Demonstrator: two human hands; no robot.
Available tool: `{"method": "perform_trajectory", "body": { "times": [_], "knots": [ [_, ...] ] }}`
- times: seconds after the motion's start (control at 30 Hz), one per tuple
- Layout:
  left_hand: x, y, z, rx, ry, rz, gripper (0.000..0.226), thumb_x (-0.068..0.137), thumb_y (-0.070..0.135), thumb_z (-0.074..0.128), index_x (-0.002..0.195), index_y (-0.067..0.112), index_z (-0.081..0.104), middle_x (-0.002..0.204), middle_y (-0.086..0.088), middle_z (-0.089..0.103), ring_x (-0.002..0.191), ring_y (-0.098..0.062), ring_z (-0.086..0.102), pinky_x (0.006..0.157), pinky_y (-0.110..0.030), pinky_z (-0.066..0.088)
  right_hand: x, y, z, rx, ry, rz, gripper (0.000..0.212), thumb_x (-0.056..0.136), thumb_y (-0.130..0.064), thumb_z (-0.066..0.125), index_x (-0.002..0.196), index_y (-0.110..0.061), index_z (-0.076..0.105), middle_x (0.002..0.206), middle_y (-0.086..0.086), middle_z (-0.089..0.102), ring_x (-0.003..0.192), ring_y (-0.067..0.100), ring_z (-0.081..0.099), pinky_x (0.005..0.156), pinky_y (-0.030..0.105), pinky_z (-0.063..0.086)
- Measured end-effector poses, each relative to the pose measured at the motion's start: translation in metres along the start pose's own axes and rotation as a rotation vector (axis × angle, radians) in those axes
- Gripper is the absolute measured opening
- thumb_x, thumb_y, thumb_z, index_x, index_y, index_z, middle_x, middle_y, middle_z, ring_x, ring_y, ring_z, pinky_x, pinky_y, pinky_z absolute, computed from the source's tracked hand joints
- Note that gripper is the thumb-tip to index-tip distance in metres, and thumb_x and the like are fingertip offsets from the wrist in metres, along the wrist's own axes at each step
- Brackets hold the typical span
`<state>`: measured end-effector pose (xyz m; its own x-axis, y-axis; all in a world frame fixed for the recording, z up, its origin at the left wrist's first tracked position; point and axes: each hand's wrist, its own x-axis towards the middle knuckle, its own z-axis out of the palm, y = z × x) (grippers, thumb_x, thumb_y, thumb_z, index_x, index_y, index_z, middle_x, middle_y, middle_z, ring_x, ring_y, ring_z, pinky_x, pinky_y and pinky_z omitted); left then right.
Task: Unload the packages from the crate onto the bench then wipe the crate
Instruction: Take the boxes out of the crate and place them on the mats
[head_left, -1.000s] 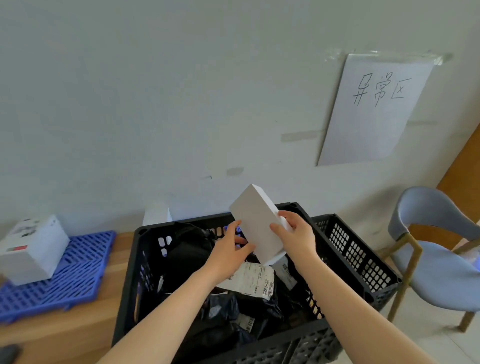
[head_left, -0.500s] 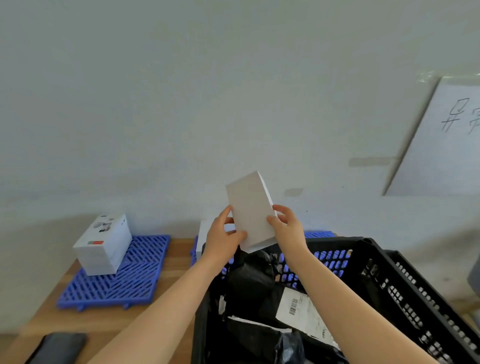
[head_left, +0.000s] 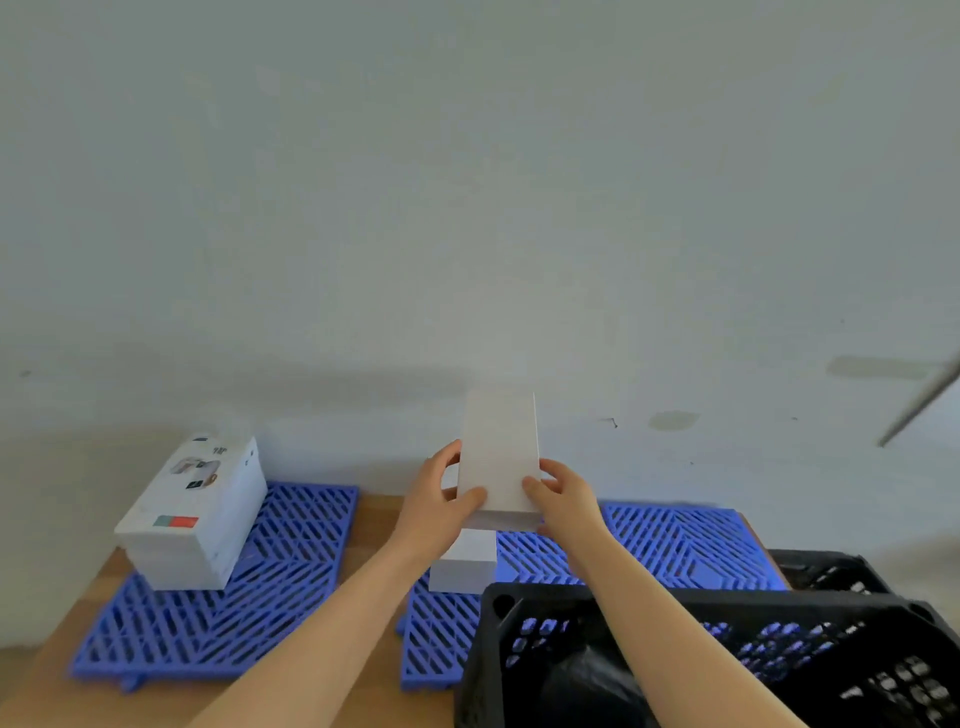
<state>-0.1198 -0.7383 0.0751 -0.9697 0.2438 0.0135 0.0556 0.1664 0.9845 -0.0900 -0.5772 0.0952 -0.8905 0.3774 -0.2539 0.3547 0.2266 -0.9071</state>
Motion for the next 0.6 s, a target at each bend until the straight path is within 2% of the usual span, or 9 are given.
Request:
{"method": "perform_trajectory", "body": {
  "times": [0.07,0.17,0.23,0.33,0.43,0.5,0.6],
  "knots": [
    [0.011,-0.024,-0.002,0.027,-0.015,-0.041,0.054,0.091,0.013,0.066,0.138,0.029,0.045,0.133,0.009,0.051,0.109,-0.007,0.058,0.073,-0.016,0.05,0.017,0.012,0.011,-0.015,-0.021,0.055,0.042,0.094,-0.023,0.055,0.134,-0.02,0.048,0.118,0.006,0.062,0.102,0.024,0.061,0.087,0.049,0.054],
    [0.022,-0.057,-0.003,0.05,-0.035,-0.092,0.062,0.088,0.017,0.07,0.143,0.029,0.043,0.136,0.008,0.049,0.124,-0.012,0.051,0.091,-0.028,0.053,0.038,0.028,0.025,-0.054,-0.042,0.136,0.037,0.093,-0.018,0.056,0.13,-0.018,0.05,0.11,0.008,0.062,0.1,0.029,0.062,0.083,0.051,0.055],
    [0.027,-0.073,-0.003,0.06,-0.045,-0.13,0.065,0.088,0.019,0.071,0.145,0.026,0.041,0.139,0.006,0.047,0.128,-0.012,0.048,0.1,-0.036,0.05,0.049,0.037,0.033,-0.088,-0.058,0.174,0.034,0.093,-0.015,0.055,0.127,-0.018,0.051,0.109,0.009,0.063,0.099,0.032,0.063,0.08,0.054,0.055],
    [0.035,-0.089,-0.003,0.078,-0.06,-0.161,0.063,0.09,0.022,0.069,0.146,0.023,0.04,0.142,0.006,0.043,0.125,-0.011,0.047,0.102,-0.03,0.047,0.065,0.046,0.044,-0.127,-0.091,0.205,0.032,0.093,-0.014,0.053,0.125,-0.016,0.052,0.116,0.008,0.062,0.101,0.029,0.061,0.081,0.056,0.055],
    [0.043,-0.101,-0.003,0.084,-0.06,-0.166,0.059,0.091,0.023,0.068,0.144,0.023,0.042,0.141,0.006,0.042,0.119,-0.007,0.046,0.096,-0.02,0.043,0.078,0.05,0.052,-0.137,-0.123,0.249,0.034,0.094,-0.011,0.05,0.128,-0.014,0.048,0.122,0.007,0.057,0.106,0.026,0.058,0.083,0.048,0.056],
    [0.048,-0.108,-0.004,0.076,-0.062,-0.184,0.059,0.091,0.023,0.068,0.144,0.024,0.042,0.143,0.005,0.044,0.119,-0.007,0.047,0.098,-0.021,0.043,0.083,0.051,0.056,-0.148,-0.142,0.278,0.035,0.095,-0.009,0.048,0.13,-0.012,0.045,0.125,0.008,0.054,0.108,0.026,0.056,0.085,0.046,0.055],
    [0.052,-0.119,-0.006,0.098,-0.086,-0.207,0.061,0.09,0.028,0.069,0.144,0.028,0.041,0.146,0.005,0.044,0.124,-0.012,0.05,0.105,-0.033,0.046,0.089,0.056,0.063,-0.195,-0.191,0.302,0.041,0.092,-0.005,0.048,0.132,-0.01,0.042,0.124,0.009,0.053,0.109,0.027,0.056,0.089,0.048,0.053]
  ]
}}
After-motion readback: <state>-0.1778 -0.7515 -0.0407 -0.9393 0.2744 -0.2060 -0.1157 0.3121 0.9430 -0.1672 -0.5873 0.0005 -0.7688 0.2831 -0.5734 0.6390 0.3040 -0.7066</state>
